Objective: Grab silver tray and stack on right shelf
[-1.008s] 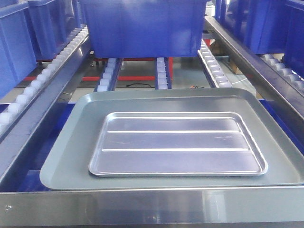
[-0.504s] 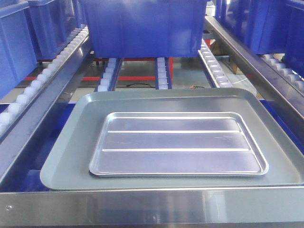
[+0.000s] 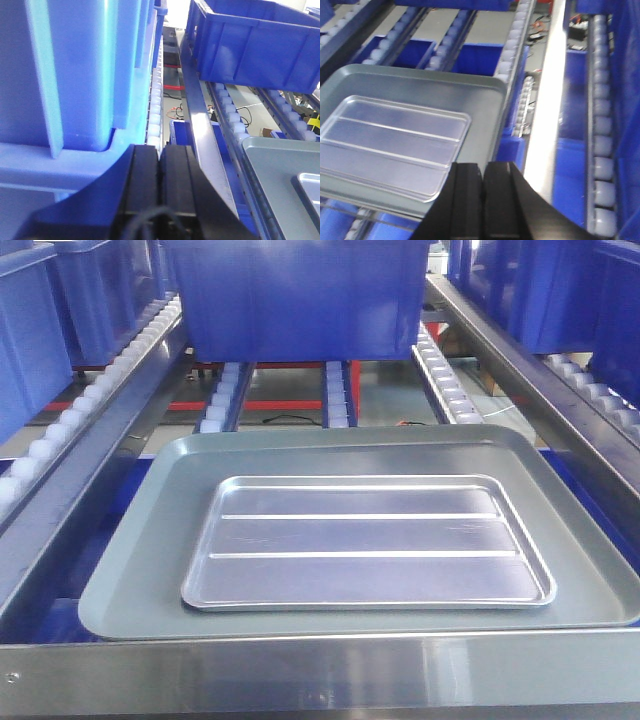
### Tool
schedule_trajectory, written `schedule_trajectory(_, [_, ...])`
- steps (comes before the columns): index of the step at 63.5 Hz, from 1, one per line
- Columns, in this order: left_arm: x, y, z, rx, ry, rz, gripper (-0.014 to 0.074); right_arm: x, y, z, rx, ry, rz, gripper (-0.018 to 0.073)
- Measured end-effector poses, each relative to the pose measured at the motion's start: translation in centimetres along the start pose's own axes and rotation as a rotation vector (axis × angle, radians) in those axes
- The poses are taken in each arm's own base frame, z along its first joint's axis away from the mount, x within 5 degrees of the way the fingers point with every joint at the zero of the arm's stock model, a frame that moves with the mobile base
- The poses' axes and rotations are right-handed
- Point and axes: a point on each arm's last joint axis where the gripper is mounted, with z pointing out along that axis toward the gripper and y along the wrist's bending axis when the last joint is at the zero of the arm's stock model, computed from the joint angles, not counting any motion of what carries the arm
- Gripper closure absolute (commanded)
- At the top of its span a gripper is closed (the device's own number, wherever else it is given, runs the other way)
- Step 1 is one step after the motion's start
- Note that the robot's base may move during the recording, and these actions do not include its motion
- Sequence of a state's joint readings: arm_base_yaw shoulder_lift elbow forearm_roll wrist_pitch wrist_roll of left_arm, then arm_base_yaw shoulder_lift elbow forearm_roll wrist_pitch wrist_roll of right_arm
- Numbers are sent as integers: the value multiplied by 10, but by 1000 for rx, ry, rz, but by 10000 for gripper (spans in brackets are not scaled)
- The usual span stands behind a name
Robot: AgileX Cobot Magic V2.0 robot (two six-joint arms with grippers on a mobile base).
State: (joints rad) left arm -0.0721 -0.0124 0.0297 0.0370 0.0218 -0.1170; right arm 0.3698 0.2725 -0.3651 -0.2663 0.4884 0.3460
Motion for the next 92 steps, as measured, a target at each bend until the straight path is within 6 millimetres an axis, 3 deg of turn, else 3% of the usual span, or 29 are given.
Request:
schedule_trajectory(18, [0,0,0,0,-1,0,697,41,-9,-3,148,-183,3,508])
schedule_trajectory(33, [0,0,0,0,-2,0,697,78,-16,10,214,-283,7,508])
schedule_trajectory(92, [0,0,0,0,-2,0,697,75,-16,9,215,-340,-2,508])
